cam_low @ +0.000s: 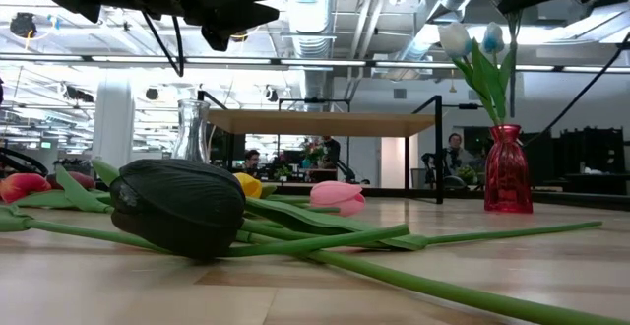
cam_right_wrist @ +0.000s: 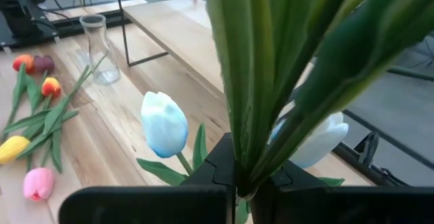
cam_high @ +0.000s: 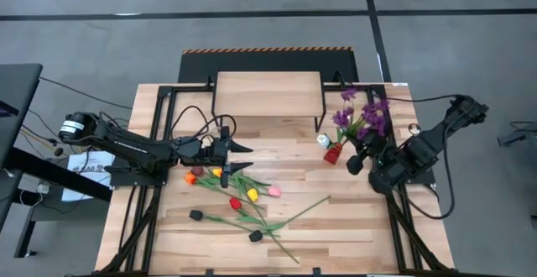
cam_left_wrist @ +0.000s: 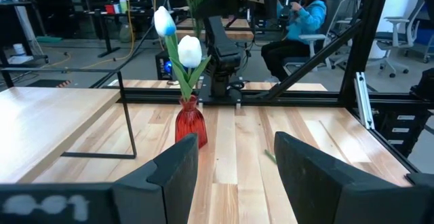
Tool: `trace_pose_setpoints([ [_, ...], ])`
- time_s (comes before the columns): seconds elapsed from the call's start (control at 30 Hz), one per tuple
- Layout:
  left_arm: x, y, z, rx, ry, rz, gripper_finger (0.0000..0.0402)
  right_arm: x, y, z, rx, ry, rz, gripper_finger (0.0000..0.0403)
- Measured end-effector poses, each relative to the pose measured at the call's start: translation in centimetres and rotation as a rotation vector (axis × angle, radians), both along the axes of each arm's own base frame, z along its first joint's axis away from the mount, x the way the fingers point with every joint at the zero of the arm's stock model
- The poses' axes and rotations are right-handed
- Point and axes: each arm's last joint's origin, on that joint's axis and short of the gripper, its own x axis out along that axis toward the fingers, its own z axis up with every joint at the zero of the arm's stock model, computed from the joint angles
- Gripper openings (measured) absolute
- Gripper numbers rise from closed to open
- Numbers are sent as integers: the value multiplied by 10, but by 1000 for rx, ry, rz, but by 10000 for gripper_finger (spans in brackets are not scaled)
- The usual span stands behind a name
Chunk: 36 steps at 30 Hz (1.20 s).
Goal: Pick and place flowers into a vace then onto a shelf
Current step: Put the violet flowers into the red vase
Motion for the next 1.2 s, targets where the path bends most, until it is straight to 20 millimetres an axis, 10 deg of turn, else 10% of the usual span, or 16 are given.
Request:
trace_pose_setpoints([
  [1.2,0,-2,0,0,-1,-5,185,0,-3,-40,-11,-6,-87,5],
])
